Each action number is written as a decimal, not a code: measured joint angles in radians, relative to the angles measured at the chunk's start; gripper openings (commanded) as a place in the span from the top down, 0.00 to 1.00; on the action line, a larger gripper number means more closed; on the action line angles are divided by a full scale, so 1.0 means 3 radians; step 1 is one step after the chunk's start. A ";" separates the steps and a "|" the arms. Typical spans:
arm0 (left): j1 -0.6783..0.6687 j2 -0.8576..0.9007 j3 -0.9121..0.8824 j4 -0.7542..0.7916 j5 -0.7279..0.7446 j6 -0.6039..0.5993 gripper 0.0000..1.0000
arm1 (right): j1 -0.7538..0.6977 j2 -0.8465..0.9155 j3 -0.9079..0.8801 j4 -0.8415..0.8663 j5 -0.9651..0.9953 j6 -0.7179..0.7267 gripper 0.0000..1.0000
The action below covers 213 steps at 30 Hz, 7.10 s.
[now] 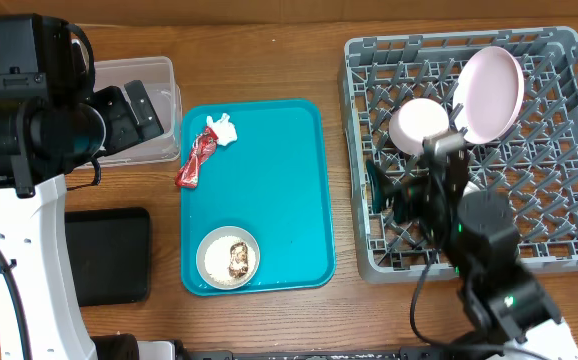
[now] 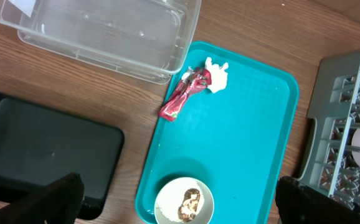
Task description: Sort waste into correct bins and load items into the dishwasher
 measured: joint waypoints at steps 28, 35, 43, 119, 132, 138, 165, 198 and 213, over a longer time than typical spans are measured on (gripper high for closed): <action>0.0000 0.0000 0.0000 0.0000 0.0000 0.0000 0.00 | -0.0568 -0.2448 -0.1967 0.0399 -0.0530 0.0004 0.00; 0.0000 0.0000 0.0000 0.0000 0.0000 0.0000 0.00 | -0.0568 -0.2448 -0.1967 0.0401 -0.0532 0.0004 0.00; 0.0000 0.0000 0.0000 0.0000 0.0000 0.0000 0.00 | -0.0568 -0.2448 -0.1967 0.0399 -0.0532 0.0004 0.00; -0.1640 0.2097 -0.0435 -0.0135 -0.0367 -0.0200 0.13 | -0.0568 -0.2448 -0.1967 0.0395 -0.0532 0.0004 0.00; -0.1558 0.2097 -0.0893 0.0626 -0.0175 -0.0058 0.10 | -0.0568 -0.2448 -0.1967 0.0392 -0.0530 0.0003 0.00; -0.1565 0.2097 -0.0952 0.0628 -0.0041 -0.0065 0.15 | -0.0567 -0.2448 -0.1967 0.0390 -0.0532 0.0005 0.00; -0.1798 0.0922 -0.1654 0.0548 -0.0261 -0.0765 0.10 | -0.0567 -0.2450 -0.1967 0.0389 -0.0530 0.0004 0.00; -0.2066 0.0898 -0.3352 0.1858 -0.0264 -0.0982 0.38 | -0.0568 -0.2450 -0.1967 0.0385 -0.0532 0.0004 0.00; -0.2066 0.0898 -0.3412 0.2444 -0.0492 -0.0647 0.91 | -0.0568 -0.2450 -0.1967 0.0385 -0.0532 0.0004 0.00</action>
